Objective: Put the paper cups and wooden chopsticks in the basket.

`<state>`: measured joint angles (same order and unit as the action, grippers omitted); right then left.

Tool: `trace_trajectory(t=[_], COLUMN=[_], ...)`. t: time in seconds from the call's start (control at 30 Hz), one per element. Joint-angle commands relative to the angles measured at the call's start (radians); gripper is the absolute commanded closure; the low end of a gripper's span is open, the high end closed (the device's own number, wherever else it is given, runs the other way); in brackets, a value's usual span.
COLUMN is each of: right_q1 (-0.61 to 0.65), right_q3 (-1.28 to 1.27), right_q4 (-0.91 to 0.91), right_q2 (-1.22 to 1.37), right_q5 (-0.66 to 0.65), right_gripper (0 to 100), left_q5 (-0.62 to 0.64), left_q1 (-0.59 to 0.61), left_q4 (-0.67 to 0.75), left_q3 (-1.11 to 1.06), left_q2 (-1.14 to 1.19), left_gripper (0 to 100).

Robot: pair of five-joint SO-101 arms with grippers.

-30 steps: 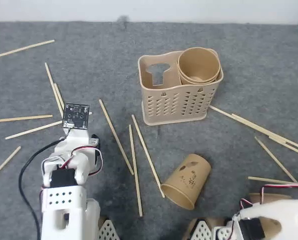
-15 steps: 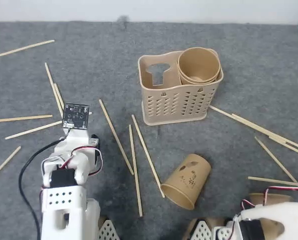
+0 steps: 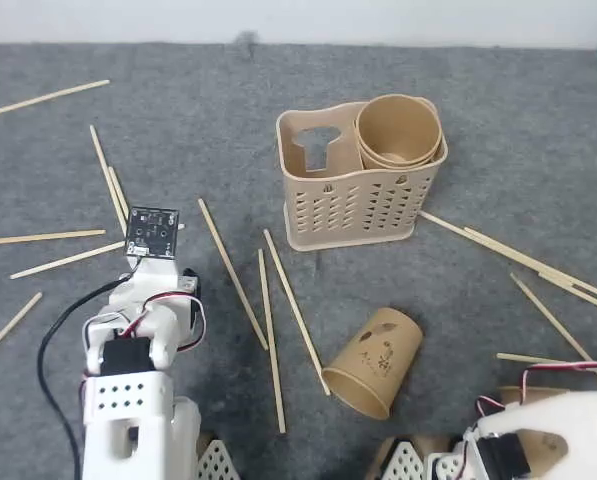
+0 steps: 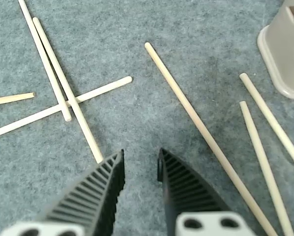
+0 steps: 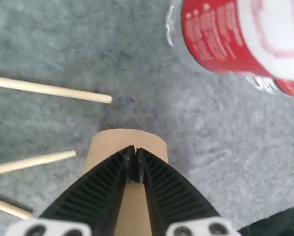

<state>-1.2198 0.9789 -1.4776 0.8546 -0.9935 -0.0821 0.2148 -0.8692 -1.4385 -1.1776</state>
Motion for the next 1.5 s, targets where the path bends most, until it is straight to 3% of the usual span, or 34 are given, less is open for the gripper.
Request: trace_trajectory(t=[0.0,0.37,0.87,1.03,1.17,1.47], right_q1=[0.022,0.036,0.104,0.12,0.114,0.039], right_q3=[0.014,0.015,0.017,0.017,0.097,0.391], right_q4=[0.004,0.165,0.214,0.211,0.122,-0.315], right_q2=[0.001,0.087,0.124,0.114,0.079,0.033], right_q5=[0.018,0.02,0.025,0.12,0.149,0.141], right_gripper=[99.1,99.1,99.1,99.1,99.1,99.0], left_q5=[-0.008,-0.008,-0.008,-0.008,-0.008,-0.008], left_q1=[-0.002,0.0,0.0,0.0,0.0,0.0], left_q4=[0.026,0.026,0.02,0.021,0.023,0.026], left_q3=[0.004,0.002,0.002,0.002,0.002,-0.002], left_q2=[-0.017,-0.017,-0.017,-0.017,-0.017,-0.017], left_gripper=[90,90,90,90,90,90])
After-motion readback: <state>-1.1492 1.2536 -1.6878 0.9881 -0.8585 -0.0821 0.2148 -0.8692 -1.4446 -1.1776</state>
